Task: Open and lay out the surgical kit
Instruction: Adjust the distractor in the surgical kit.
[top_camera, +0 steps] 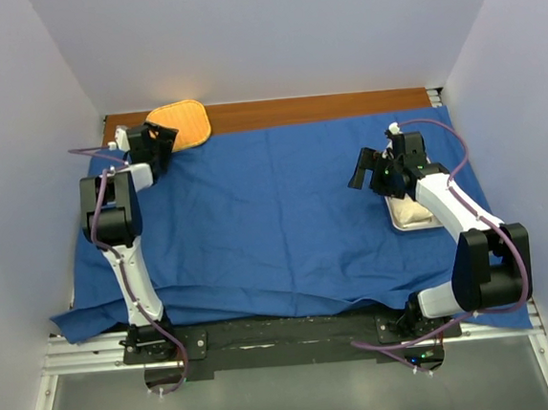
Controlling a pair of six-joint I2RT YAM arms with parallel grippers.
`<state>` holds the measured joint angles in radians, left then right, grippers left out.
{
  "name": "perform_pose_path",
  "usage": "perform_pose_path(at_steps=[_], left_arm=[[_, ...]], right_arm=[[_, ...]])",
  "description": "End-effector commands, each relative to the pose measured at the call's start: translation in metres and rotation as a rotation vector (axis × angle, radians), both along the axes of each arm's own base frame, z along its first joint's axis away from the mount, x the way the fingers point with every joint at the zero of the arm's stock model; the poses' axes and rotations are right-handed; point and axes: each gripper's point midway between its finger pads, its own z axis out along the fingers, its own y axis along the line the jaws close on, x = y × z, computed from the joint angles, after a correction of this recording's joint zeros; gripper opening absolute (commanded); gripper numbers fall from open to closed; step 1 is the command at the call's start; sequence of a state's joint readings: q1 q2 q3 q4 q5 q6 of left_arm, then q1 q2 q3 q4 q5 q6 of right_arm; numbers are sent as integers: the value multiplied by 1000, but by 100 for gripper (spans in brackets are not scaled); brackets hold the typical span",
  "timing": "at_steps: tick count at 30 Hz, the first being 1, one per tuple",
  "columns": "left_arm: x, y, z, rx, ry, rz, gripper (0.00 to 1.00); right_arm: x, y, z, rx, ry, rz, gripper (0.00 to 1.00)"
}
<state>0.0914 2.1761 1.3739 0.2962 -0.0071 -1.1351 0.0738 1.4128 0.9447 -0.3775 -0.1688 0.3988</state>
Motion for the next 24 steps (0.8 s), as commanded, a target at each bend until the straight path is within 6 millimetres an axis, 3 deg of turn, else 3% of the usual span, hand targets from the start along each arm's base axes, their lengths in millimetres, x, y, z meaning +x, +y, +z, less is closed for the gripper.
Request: perform_pose_path(at_steps=[1, 6, 19, 24], left_arm=[[25, 10, -3, 4, -53, -10, 100], [32, 10, 1, -4, -92, -40, 99], [32, 13, 68, 130, -176, -109, 92], [38, 10, 84, 143, -216, -139, 92]], right_arm=[[5, 1, 6, -10, -30, 22, 99], [5, 2, 4, -10, -23, 25, 98], [10, 3, 2, -5, -15, 27, 99], [12, 5, -1, 5, -8, 32, 98]])
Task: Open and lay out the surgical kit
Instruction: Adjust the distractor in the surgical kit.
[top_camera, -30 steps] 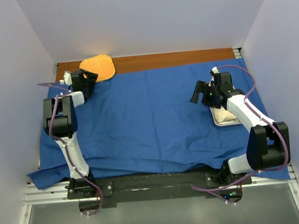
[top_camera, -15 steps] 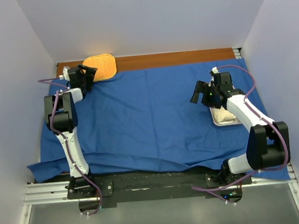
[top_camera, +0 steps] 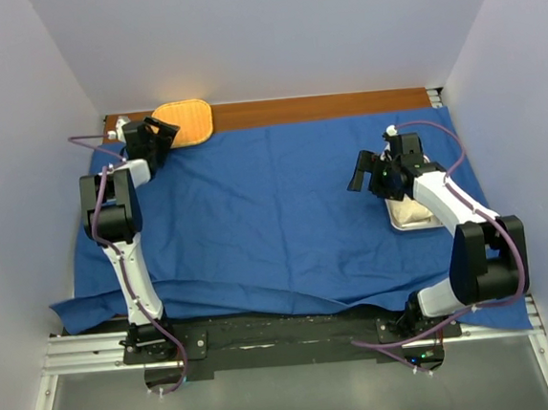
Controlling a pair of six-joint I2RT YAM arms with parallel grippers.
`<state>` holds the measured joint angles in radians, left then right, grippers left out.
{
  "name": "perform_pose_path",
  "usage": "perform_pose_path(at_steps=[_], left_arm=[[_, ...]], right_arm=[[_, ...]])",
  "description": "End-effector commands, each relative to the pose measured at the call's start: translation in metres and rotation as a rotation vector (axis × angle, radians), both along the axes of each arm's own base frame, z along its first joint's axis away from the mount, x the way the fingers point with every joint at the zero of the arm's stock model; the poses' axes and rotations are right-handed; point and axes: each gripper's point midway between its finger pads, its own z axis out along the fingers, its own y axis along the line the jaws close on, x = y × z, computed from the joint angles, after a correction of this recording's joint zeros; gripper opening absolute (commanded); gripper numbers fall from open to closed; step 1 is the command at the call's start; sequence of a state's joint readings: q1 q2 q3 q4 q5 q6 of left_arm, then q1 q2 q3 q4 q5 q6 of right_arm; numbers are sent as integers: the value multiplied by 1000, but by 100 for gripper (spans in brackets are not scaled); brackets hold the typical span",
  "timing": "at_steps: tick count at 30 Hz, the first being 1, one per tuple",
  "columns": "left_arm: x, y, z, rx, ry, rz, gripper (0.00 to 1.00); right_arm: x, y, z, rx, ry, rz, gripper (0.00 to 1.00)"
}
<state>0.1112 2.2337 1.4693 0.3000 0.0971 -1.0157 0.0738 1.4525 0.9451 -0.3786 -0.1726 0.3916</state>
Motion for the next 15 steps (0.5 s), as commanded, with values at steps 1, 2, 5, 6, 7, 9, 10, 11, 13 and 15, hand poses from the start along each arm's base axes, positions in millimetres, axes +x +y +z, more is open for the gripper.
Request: perform_pose_path(at_steps=[1, 2, 5, 6, 7, 9, 10, 11, 13, 15], left_arm=[[22, 10, 84, 67, -198, -23, 92], [23, 8, 86, 64, -206, -29, 92], [21, 6, 101, 64, -230, -39, 92], [17, 3, 107, 64, -239, -43, 92], [15, 2, 111, 69, -245, -46, 92], [8, -2, 114, 80, -244, -52, 92], [5, -5, 114, 81, -244, -60, 92], [2, -14, 114, 82, -245, -78, 92], [-5, -30, 108, 88, -231, -123, 92], [-13, -60, 97, 93, -205, -198, 92]], right_arm=[[13, 5, 13, 11, -48, 21, 98], [14, 5, 14, 12, -51, 22, 98], [15, 5, 15, 13, -52, 22, 99], [15, 5, 15, 13, -52, 22, 98], [15, 5, 15, 12, -51, 20, 99], [15, 5, 14, 12, -50, 20, 99], [15, 5, 14, 14, -52, 21, 98], [15, 5, 14, 15, -55, 20, 98], [15, 6, 13, 16, -50, 23, 99], [16, 6, 13, 20, -53, 23, 99]])
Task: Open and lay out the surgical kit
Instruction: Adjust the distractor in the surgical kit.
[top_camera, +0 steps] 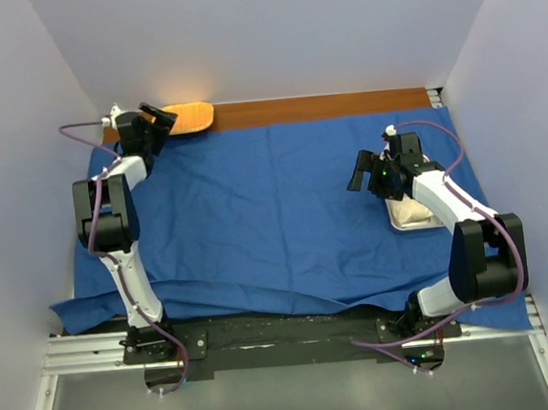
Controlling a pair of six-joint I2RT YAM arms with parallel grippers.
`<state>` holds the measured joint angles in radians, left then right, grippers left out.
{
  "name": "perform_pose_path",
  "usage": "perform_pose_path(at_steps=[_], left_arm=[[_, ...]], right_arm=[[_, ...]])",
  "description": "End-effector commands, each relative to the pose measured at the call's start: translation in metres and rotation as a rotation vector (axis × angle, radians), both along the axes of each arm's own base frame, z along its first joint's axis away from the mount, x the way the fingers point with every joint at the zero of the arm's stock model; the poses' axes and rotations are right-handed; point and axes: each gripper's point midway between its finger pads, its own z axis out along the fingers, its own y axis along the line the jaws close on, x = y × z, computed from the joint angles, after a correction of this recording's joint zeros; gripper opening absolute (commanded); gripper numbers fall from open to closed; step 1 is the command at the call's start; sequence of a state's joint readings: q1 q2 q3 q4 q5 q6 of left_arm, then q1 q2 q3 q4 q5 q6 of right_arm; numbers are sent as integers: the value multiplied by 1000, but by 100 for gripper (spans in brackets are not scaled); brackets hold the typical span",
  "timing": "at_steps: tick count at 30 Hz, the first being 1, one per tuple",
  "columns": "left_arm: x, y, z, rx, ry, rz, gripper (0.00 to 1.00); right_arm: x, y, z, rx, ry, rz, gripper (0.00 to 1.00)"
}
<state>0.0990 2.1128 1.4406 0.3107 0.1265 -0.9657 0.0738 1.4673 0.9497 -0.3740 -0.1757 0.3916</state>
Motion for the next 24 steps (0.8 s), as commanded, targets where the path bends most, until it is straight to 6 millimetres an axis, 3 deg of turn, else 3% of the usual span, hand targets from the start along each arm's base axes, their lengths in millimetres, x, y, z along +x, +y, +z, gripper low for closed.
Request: perform_pose_path(at_steps=[1, 2, 4, 5, 7, 8, 11, 13, 14, 16, 17, 18, 19, 20, 21, 22, 23, 24], left_arm=[[-13, -59, 35, 55, -90, -166, 92], [-22, -81, 24, 55, -63, -209, 92], [-37, -98, 22, 56, -45, -248, 93], [-52, -108, 4, 45, 0, -268, 93], [-69, -113, 1, 29, 23, -279, 93], [-85, -116, -17, 22, 69, -287, 93], [-107, -112, -25, 45, 101, -284, 93], [-109, -106, -20, 88, 110, -275, 95], [-100, -102, -8, 144, 84, -273, 96], [-92, -98, -9, 215, 114, -279, 100], [-73, -97, 14, 311, 64, -282, 100], [-68, -96, 4, 369, 99, -294, 100], [-59, -96, 8, 435, 94, -300, 100], [-38, -94, 35, 572, 45, -280, 100], [-35, -91, 10, 643, 129, -295, 100], [-27, -88, 11, 710, 148, -279, 100], [-12, -82, 35, 829, 137, -211, 100], [-9, -77, 12, 890, 207, -205, 100]], right_arm=[[14, 6, 16, 21, -60, 21, 98], [15, 6, 17, 22, -67, 22, 98], [15, 6, 18, 21, -68, 24, 98], [15, 6, 18, 19, -69, 23, 98], [13, 6, 17, 18, -64, 26, 98], [12, 6, 18, 15, -65, 28, 99], [11, 6, 15, 17, -61, 35, 98], [10, 7, 14, 21, -58, 40, 99], [10, 8, 13, 22, -55, 43, 98], [8, 10, 10, 32, -48, 51, 99], [9, 11, 10, 37, -50, 51, 98], [7, 11, 8, 38, -46, 52, 98], [7, 12, 9, 47, -48, 58, 98], [7, 13, 9, 48, -50, 61, 99], [5, 14, 7, 50, -45, 66, 99], [5, 15, 8, 55, -46, 69, 98], [4, 14, 8, 53, -49, 70, 98], [3, 15, 7, 53, -44, 72, 99]])
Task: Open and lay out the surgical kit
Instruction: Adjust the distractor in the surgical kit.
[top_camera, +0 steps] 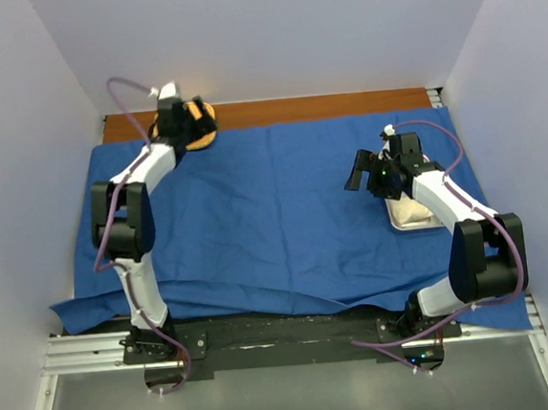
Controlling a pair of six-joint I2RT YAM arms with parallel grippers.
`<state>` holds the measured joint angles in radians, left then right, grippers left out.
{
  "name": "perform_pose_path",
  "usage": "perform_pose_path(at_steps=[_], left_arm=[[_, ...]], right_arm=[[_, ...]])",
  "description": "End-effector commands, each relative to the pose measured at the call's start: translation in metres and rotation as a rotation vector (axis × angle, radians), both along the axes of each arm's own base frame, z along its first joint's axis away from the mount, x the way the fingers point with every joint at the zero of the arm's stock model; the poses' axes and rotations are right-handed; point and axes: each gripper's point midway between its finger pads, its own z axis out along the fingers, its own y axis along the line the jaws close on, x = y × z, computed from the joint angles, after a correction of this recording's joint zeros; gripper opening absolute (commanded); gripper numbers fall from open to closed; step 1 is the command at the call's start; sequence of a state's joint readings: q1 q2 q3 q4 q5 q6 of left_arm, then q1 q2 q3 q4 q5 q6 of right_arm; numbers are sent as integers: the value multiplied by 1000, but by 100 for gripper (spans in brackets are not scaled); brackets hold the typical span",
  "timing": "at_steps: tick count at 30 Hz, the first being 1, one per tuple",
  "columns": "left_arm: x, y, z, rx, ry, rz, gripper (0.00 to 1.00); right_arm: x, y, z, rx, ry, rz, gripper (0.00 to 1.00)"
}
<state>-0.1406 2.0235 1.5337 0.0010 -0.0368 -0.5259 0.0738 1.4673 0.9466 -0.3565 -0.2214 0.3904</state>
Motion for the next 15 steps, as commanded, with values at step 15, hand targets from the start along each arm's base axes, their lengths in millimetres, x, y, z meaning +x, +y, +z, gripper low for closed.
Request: perform_pose_path(at_steps=[15], left_arm=[[53, 11, -34, 919, 73, 119, 100]], right_arm=[[-11, 6, 5, 18, -28, 48, 99]])
